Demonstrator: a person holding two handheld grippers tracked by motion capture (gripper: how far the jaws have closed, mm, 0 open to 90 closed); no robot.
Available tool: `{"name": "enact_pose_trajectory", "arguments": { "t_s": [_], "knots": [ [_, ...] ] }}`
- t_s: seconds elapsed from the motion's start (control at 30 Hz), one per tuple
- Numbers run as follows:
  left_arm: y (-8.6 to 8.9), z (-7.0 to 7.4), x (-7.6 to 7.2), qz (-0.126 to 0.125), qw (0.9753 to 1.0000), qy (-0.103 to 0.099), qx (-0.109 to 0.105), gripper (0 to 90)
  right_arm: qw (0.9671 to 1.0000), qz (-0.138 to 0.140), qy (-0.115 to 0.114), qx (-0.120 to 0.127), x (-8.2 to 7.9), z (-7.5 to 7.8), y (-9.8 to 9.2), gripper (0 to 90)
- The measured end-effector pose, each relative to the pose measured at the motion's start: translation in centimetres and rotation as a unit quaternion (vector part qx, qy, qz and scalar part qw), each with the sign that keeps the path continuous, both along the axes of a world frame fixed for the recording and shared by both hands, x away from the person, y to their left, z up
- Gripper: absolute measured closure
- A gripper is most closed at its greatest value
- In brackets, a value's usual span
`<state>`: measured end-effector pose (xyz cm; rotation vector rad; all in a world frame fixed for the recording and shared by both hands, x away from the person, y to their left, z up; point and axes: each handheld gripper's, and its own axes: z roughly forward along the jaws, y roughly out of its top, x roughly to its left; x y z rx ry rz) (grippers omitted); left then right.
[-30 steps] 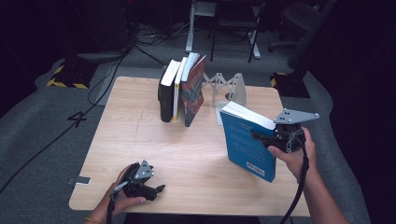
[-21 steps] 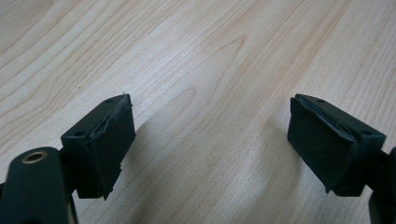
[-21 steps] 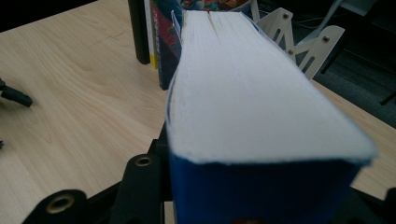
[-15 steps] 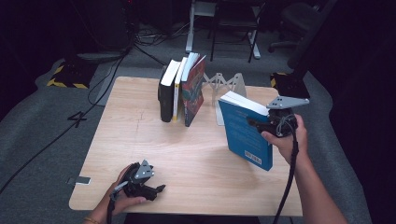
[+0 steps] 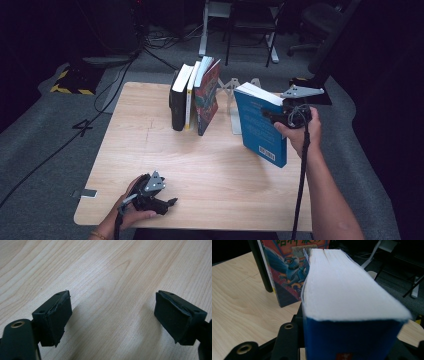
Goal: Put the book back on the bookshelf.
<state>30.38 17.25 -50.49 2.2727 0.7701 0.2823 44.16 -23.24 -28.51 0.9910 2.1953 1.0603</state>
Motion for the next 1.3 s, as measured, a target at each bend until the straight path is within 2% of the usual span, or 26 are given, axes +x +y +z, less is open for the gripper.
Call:
{"name": "enact_pose_trajectory", "arguments": {
  "t_s": [0.33, 0.87, 1.3],
  "knots": [
    [0.0, 0.0, 0.0, -0.001, 1.0000, -0.001, 0.000, 15.0, 0.9992, -0.033, -0.005, 0.020, 3.2, -0.1, 0.8, 60.8],
    [0.0, 0.0, -0.1, -0.003, 1.0000, 0.000, 0.000, 15.0, 0.9977, -0.058, -0.013, 0.033, 7.3, -0.1, 2.4, 60.8],
    [0.0, 0.0, -0.1, -0.003, 1.0000, 0.000, -0.001, 15.1, 0.9943, -0.091, -0.025, 0.050, 10.3, -0.8, 3.2, 60.8]
  ]
}}
